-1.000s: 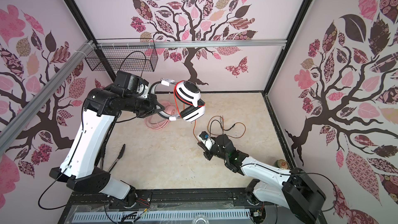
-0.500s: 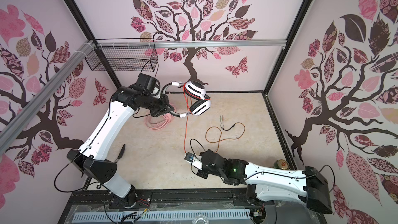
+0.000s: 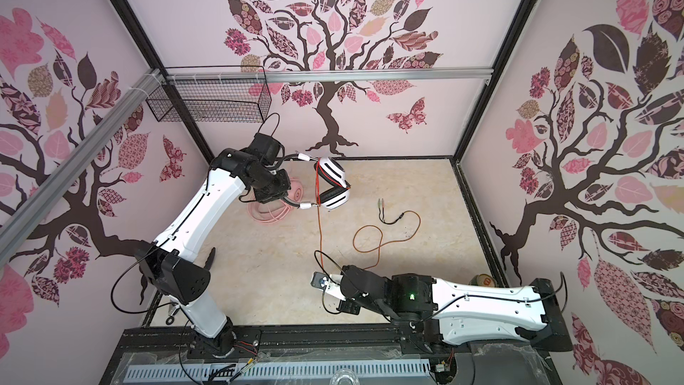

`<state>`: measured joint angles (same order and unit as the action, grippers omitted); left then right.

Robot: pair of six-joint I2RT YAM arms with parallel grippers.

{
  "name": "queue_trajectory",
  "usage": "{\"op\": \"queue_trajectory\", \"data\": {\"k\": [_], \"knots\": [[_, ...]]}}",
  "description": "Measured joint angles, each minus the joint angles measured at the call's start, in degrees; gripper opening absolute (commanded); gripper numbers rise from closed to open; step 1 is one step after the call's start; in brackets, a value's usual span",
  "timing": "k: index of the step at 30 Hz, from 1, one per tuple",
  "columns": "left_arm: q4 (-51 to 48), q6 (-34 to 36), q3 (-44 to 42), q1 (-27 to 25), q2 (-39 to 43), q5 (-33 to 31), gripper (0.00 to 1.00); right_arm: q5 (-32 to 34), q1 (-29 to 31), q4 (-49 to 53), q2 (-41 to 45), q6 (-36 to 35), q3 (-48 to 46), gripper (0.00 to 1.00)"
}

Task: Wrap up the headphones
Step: 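Draw the red cable back toward the robot with the right gripper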

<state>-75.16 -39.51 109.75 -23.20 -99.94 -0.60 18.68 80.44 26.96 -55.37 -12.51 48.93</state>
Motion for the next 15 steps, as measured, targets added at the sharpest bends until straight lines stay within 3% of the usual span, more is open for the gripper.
{"op": "queue_trajectory", "data": {"k": [15], "knots": [[-3.85,3.34,-5.86,0.02,0.04,-12.44,0.0,11.54,0.11,8.17,1.66,-7.82,7.21,0.0]]}}
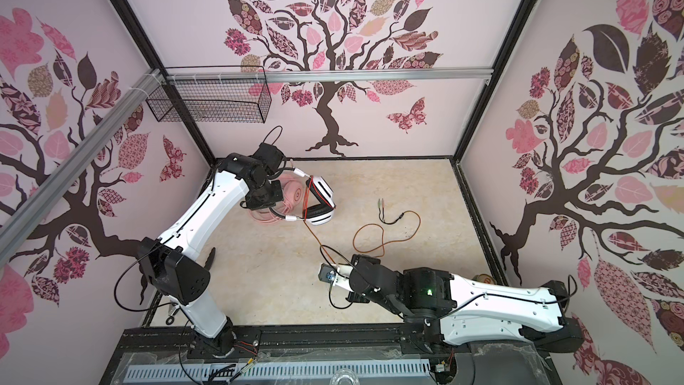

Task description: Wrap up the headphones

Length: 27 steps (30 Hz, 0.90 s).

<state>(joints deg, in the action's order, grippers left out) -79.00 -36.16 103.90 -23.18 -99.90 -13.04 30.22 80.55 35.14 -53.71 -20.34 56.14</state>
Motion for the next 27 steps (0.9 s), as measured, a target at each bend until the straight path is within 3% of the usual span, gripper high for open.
{"op": "queue_trajectory", "data": {"k": [6,10,13,18,27], "knots": [[-0.46,0.07,-8.28,-1.77,0.35,-2.89,0.0,8.83,0.0,-1.18,-3.19,-4.15,2.73,0.0],[-0.61,-0.09,-14.23,-6.54,1.77,-4.74,0.0,11.74,-0.66,-3.63,-3.21,-7.87,2.56,0.0],[-0.28,-0.11,-17.55,-11.1,3.69,-6.23,0.0,10.73,-4.37,-4.66,-3.23,-8.83,2.58,0.0],[0.11,-0.39,-21.46,-17.29,7.56,-8.17,0.0,5.79,-12.11,-6.49,-3.23,-9.46,2.23,0.0],[1.01,-0.04,-24.46,-22.93,12.85,-8.79,0.0,-15.47,-28.7,-14.93,-3.65,-5.33,-2.97,0.0]]}}
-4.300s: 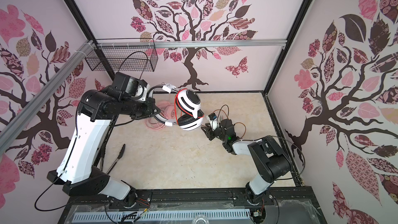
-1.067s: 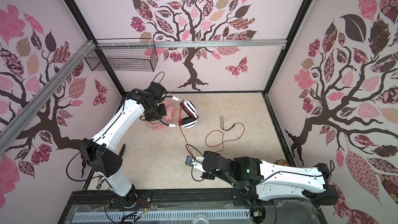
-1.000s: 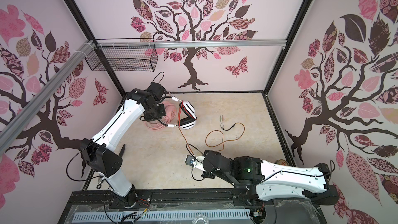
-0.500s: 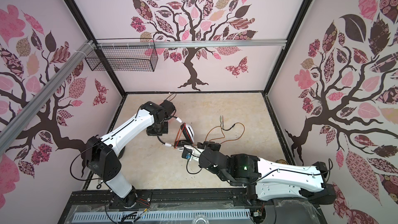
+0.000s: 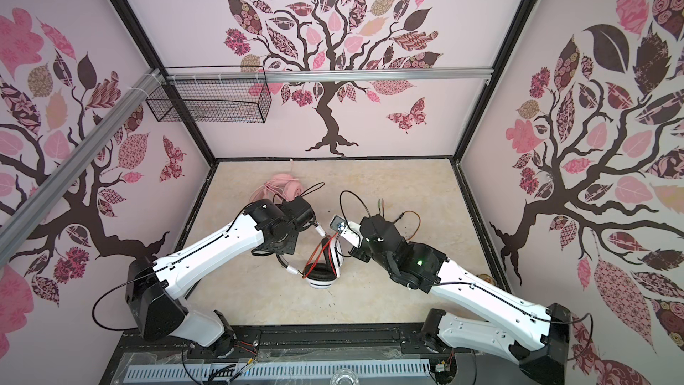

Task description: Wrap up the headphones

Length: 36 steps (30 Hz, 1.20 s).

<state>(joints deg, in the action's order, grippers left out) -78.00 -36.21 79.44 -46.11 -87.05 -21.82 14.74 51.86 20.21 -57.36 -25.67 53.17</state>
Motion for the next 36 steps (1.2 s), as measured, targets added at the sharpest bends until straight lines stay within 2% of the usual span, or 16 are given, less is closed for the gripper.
{"op": "queue_trajectory", "data": {"k": [5,9,13,16,18,21,23,24,25,31,36], "knots": [[0.59,0.68,-0.2,-0.11,1.49,1.11,0.0,-14.6,-10.08,-5.68,-1.62,4.46,-3.5,0.0],[1.53,1.75,-0.22,-0.11,3.76,2.64,0.0,-23.58,-14.8,-10.43,-4.63,7.52,-5.88,0.0],[1.6,2.14,-0.2,-0.11,5.68,4.15,0.0,-30.84,-17.25,-15.28,-7.39,10.86,-8.72,0.1],[1.66,2.49,-0.11,-0.11,6.75,6.71,0.0,-35.21,-17.92,-17.4,-10.05,12.72,-9.03,0.31],[1.33,2.84,0.48,-0.02,7.37,8.72,0.0,-37.97,-18.16,-18.69,-11.43,14.4,-9.03,0.52],[-0.39,3.43,3.96,1.81,7.43,12.61,0.0,-40.44,-18.56,-20.37,-11.76,15.74,-9.22,0.62],[-1.55,3.91,6.16,5.29,7.5,15.69,0.0,-41.18,-19.04,-22.32,-11.43,16.63,-9.9,0.69],[-1.92,4.22,7.17,7.78,7.5,17.55,0.0,-41.22,-19.45,-23.08,-11.17,17.16,-10.54,0.81],[-2.05,4.42,7.87,9.77,7.52,19.08,0.0,-41.18,-19.87,-23.47,-10.69,17.75,-11.34,0.98],[-1.4,4.74,11.21,21.05,7.52,25.97,0.0,-40.79,-22.58,-23.37,-3.58,19.91,-16.33,1.0],[-1.57,5.05,13.18,23.63,7.45,27.91,0.0,-38.23,-24.2,-22.69,4.63,21.94,-17.84,1.0]]}}
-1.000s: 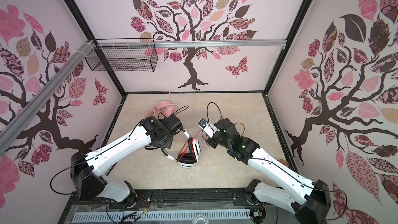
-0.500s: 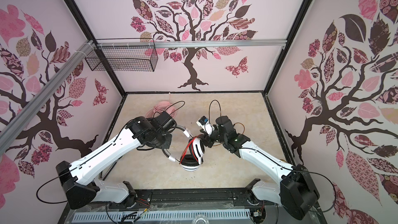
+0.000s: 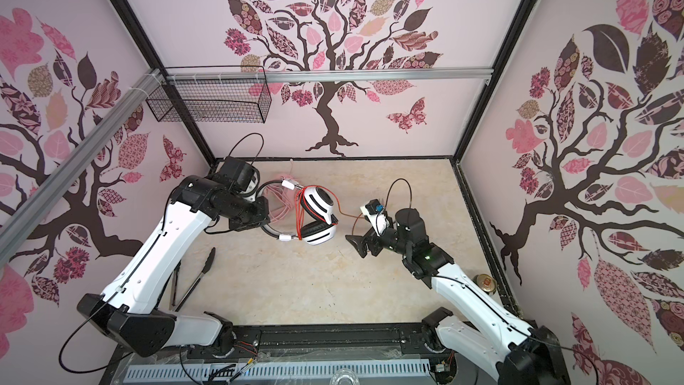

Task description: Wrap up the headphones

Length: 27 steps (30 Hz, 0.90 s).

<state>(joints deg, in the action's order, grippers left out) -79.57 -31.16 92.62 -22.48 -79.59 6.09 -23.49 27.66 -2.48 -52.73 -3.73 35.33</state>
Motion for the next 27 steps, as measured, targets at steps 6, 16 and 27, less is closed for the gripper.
{"op": "queue_trajectory", "data": {"k": [6,16,27], "knots": [[-0.96,0.55,1.09,0.0,-0.79,0.63,0.0,13.81,-0.04,2.62,5.9,13.27,-1.05,0.99],[-2.43,0.07,0.79,0.0,-0.39,-2.12,0.0,20.55,-0.15,9.79,16.41,34.03,-8.83,1.0],[-2.56,-0.28,-0.98,0.0,4.76,-2.36,0.0,19.87,-0.15,21.27,23.17,56.81,-15.91,1.0]]}}
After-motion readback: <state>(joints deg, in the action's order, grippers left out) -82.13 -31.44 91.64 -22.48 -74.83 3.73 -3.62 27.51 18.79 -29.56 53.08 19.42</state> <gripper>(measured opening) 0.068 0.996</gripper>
